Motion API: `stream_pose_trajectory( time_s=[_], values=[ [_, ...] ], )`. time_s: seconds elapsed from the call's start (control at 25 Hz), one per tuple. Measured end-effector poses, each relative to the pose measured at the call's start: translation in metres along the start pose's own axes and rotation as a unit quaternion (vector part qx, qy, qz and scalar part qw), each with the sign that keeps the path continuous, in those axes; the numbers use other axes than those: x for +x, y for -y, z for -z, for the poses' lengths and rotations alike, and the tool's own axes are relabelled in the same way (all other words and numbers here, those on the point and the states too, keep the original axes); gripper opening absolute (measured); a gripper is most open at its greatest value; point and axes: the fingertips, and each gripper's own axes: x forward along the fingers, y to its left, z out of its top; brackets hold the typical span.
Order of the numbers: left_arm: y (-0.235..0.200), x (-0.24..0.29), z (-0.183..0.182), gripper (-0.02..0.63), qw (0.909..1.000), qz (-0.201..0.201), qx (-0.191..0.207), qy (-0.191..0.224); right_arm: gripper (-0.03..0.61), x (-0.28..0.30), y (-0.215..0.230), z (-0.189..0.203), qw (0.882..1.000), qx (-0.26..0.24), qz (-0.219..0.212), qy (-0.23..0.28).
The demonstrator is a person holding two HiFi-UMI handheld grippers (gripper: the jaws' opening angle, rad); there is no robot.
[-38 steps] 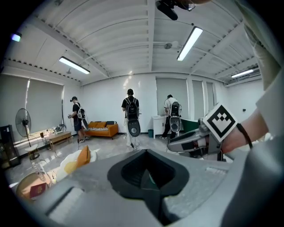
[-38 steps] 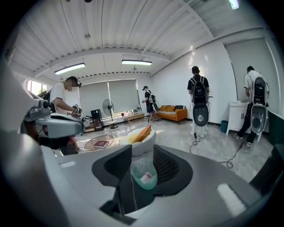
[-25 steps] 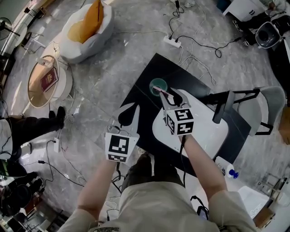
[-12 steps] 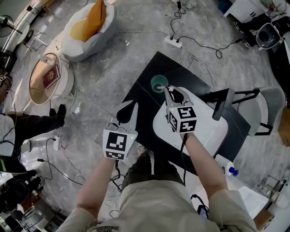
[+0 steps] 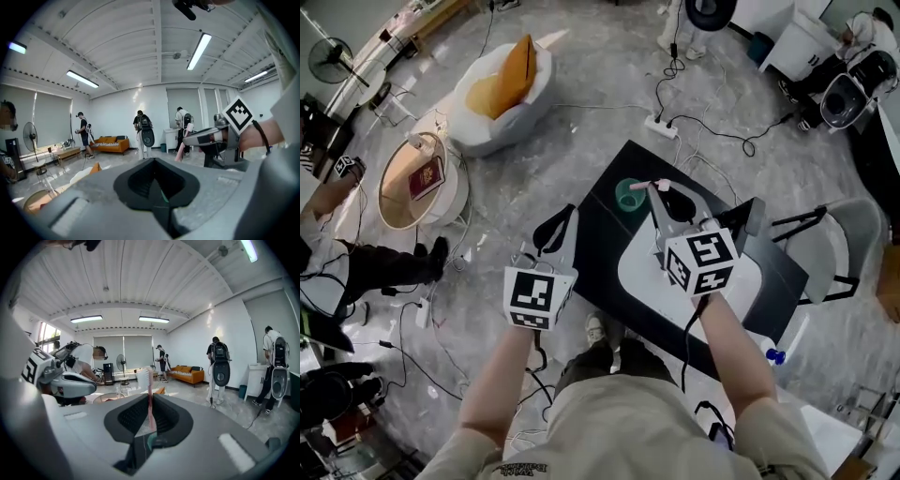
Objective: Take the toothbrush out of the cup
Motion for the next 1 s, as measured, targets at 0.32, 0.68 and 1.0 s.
stream_pose_trajectory(
  time_s=[0.32,0.68,1.0],
  values=[
    [0.011,-0.053,-0.084,0.002,0.9937,-0.024,0.075,0.08,0.026,-0.08,-0.036,-0.094,0.995,-0.042,-0.044,0.083],
    [0.036,-0.117,-0.141,0.002,0.9895,-0.023,0.046,0.135,0.026,-0.162,-0.075,-0.143,0.986,-0.091,-0.059,0.126],
    [0.05,-0.136,-0.155,0.002,0.9898,-0.02,0.059,0.129,0.026,-0.189,-0.099,-0.15,0.983,-0.114,-0.086,0.116]
  ],
)
